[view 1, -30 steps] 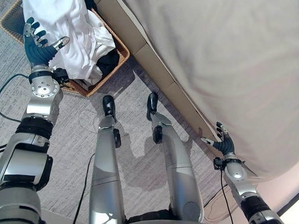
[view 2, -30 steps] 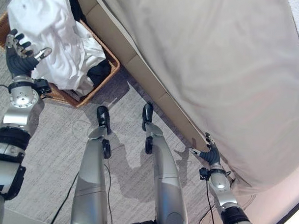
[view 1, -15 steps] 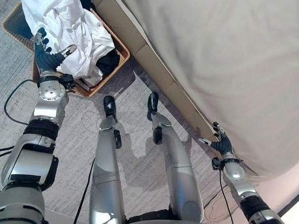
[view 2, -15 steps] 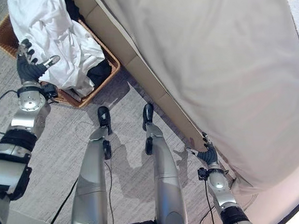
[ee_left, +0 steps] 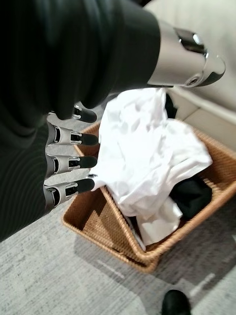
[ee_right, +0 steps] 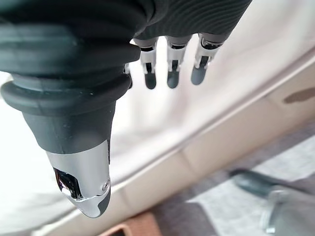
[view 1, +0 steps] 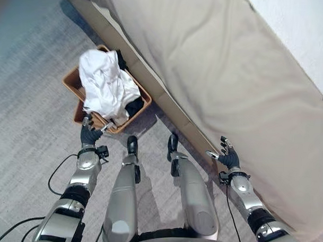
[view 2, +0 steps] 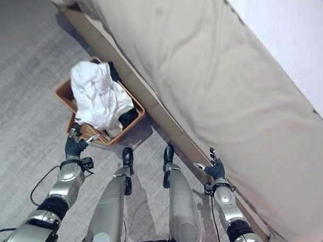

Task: Pick up clothes into the bucket

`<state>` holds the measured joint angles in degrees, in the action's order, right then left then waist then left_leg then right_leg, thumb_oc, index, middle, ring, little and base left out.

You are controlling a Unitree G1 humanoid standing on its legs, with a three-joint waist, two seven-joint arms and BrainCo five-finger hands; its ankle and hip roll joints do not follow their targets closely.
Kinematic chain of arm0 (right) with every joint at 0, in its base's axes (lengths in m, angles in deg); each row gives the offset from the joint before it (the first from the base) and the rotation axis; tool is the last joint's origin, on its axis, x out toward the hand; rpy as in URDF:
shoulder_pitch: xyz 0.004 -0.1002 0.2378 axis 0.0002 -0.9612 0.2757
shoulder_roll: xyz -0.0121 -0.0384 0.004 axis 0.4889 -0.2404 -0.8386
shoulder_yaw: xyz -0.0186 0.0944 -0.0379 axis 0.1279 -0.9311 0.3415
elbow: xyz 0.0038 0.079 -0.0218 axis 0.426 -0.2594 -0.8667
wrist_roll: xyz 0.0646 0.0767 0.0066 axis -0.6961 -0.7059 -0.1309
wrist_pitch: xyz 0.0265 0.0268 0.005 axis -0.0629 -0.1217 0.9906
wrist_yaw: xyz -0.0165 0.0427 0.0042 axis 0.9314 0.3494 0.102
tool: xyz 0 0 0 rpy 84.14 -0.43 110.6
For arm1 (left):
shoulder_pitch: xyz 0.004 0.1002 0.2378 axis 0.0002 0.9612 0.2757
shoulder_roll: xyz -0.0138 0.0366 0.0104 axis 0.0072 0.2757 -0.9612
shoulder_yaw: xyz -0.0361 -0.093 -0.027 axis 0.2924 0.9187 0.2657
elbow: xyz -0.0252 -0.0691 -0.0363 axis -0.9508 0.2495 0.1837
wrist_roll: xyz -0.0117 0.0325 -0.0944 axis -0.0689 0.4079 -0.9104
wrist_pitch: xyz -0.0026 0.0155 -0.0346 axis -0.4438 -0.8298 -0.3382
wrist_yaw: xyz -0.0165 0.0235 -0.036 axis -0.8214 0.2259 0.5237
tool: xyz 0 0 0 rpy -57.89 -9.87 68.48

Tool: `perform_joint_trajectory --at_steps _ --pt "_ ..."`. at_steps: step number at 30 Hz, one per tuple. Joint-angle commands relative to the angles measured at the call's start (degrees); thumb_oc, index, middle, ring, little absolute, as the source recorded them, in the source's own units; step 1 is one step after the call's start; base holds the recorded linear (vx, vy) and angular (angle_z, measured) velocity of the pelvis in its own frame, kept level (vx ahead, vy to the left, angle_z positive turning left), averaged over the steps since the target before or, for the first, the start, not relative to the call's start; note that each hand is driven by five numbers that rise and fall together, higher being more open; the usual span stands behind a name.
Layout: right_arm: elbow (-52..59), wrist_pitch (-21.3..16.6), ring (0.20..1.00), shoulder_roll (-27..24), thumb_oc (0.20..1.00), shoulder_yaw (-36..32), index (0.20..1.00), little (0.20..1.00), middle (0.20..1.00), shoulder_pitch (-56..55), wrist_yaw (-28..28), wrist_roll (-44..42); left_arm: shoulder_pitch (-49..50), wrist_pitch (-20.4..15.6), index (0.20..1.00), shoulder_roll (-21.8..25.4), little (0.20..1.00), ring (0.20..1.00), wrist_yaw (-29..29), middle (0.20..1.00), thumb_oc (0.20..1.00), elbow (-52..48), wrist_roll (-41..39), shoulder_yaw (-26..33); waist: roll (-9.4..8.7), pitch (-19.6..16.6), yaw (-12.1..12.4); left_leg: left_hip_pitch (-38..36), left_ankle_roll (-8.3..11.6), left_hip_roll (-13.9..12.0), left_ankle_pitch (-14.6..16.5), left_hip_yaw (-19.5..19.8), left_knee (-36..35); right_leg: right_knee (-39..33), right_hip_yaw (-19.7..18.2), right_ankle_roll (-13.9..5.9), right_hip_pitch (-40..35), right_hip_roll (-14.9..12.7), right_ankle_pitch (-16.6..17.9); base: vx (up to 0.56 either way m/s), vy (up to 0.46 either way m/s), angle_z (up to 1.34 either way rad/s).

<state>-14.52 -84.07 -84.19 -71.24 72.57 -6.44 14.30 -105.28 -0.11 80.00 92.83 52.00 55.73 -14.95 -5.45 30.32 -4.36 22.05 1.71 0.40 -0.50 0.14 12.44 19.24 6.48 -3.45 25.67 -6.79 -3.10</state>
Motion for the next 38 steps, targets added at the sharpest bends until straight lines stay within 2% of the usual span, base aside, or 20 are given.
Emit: perform_joint_trajectory --at_steps 1,3,4,5,6,7,11,14,19,24,27,38 --pt "-2.06 0.47 1.000 -2.88 1.000 -1.66 1.000 1.000 1.000 -2.52 2.27 -1.81 0.86 -1.90 1.000 -2.79 1.000 1.000 -4.12 1.000 1.000 3.26 3.42 -0.80 4.18 -4.52 -0.37 -3.45 0.92 0.43 1.12 1.52 0.45 -4.86 2.37 -3.55 -6.23 -3.22 3.64 0.17 -0.091 0.06" --pt "-3.48 1.28 1.000 -2.64 1.000 -1.29 1.000 1.000 1.000 -3.46 3.07 -0.56 3.18 -2.00 1.000 -3.49 1.000 1.000 -4.86 1.000 1.000 3.67 4.79 -1.09 4.58 -6.93 -0.32 -6.65 1.20 0.14 0.55 1.33 -1.96 -7.22 2.67 -3.57 -9.45 -2.63 3.85 0.12 -0.063 0.01" --pt "-3.48 1.28 1.000 -2.64 1.000 -1.29 1.000 1.000 1.000 -3.46 3.07 -0.56 3.18 -2.00 1.000 -3.49 1.000 1.000 -4.86 1.000 1.000 3.67 4.79 -1.09 4.58 -6.91 -0.32 -6.68 1.20 0.14 0.55 1.33 -1.97 -7.24 2.68 -3.57 -9.49 -2.62 3.85 0.13 -0.091 -0.01" --pt "-5.98 2.22 1.000 -2.17 1.000 -0.45 1.000 1.000 1.000 -4.30 4.02 1.35 5.07 -1.44 1.000 -4.51 1.000 1.000 -5.94 1.000 1.000 5.99 5.95 -0.94 5.13 -9.72 0.01 -10.13 1.48 0.02 -0.03 1.14 -4.84 -9.98 3.07 -3.58 -13.07 -1.58 3.89 0.10 -0.058 -0.01" --pt "-5.98 2.21 1.000 -2.18 1.000 -0.43 1.000 1.000 1.000 -4.32 4.02 1.35 5.11 -1.46 1.000 -4.52 1.000 1.000 -5.94 1.000 1.000 5.99 5.95 -0.94 5.13 -9.65 0.00 -10.31 1.49 0.01 -0.06 1.15 -4.97 -10.09 3.09 -3.57 -13.25 -1.55 3.92 0.18 -0.102 0.02" --pt "-6.33 2.74 1.000 -1.94 1.000 0.24 1.000 1.000 1.000 -5.65 4.63 3.26 7.28 -1.34 1.000 -5.47 1.000 1.000 -6.26 1.000 1.000 6.66 7.59 -1.12 5.43 -11.81 0.11 -12.88 1.64 -0.30 -0.50 0.97 -6.85 -12.18 3.22 -3.39 -15.92 -0.83 4.01 0.11 -0.065 0.00" --pt "-8.67 3.58 1.000 -0.40 1.000 0.78 1.000 1.000 1.000 -7.53 5.85 4.52 10.89 -0.52 1.000 -8.26 1.000 1.000 -7.51 1.000 1.000 10.84 10.15 -1.45 5.51 -16.79 0.03 -18.24 2.07 -1.78 -1.81 0.60 -11.42 -15.59 3.69 -3.00 -21.41 0.70 3.53 0.10 -0.068 0.00" --pt "-9.62 3.76 1.000 0.25 1.000 0.94 1.000 1.000 1.000 -8.05 6.26 4.64 11.84 0.07 1.000 -9.49 1.000 1.000 -8.15 1.000 1.000 12.89 10.23 -1.40 5.38 -18.31 0.06 -19.92 2.48 -2.40 -2.16 0.20 -12.63 -16.95 4.13 -2.85 -23.41 1.19 3.39 0.05 -0.048 0.02" --pt "-13.33 4.50 1.000 1.96 1.000 0.29 1.000 1.000 1.000 -9.43 7.57 3.01 14.18 1.85 1.000 -11.97 1.000 1.000 -10.37 1.000 1.000 17.71 10.79 -1.44 4.71 -21.28 0.23 -23.31 2.63 -2.75 -1.03 -0.88 -12.33 -20.07 4.39 -2.73 -28.11 1.75 3.53 0.08 -0.037 0.01" --pt "-15.48 5.30 1.000 3.07 1.000 1.00 1.000 1.000 1.000 -10.17 8.08 4.19 16.23 2.44 1.000 -13.00 1.000 1.000 -11.02 1.000 1.000 19.03 14.67 -3.36 4.27 -22.82 0.50 -25.93 2.46 -2.86 0.48 -1.77 -11.72 -21.36 3.54 -2.83 -31.11 1.76 3.47 0.06 -0.012 -0.03" --pt "-16.59 5.38 1.000 4.22 1.000 -0.04 1.000 1.000 1.000 -10.63 7.94 2.28 16.31 3.04 1.000 -13.96 1.000 1.000 -11.29 1.000 1.000 20.53 13.95 -3.08 4.04 -23.48 0.50 -26.72 2.31 -2.73 1.10 -2.05 -11.32 -21.69 2.98 -2.74 -32.15 1.83 3.38 0.04 -0.004 -0.09" --pt "-17.00 6.09 1.000 5.56 1.000 2.79 1.000 1.000 1.000 -11.64 9.06 4.80 15.86 3.49 1.000 -13.99 1.000 1.000 -11.76 1.000 1.000 20.82 15.23 -4.32 3.75 -24.77 0.28 -28.59 1.94 -2.47 1.73 -2.08 -12.22 -22.03 2.80 -2.87 -33.82 1.70 3.27 0.01 0.000 -0.03"
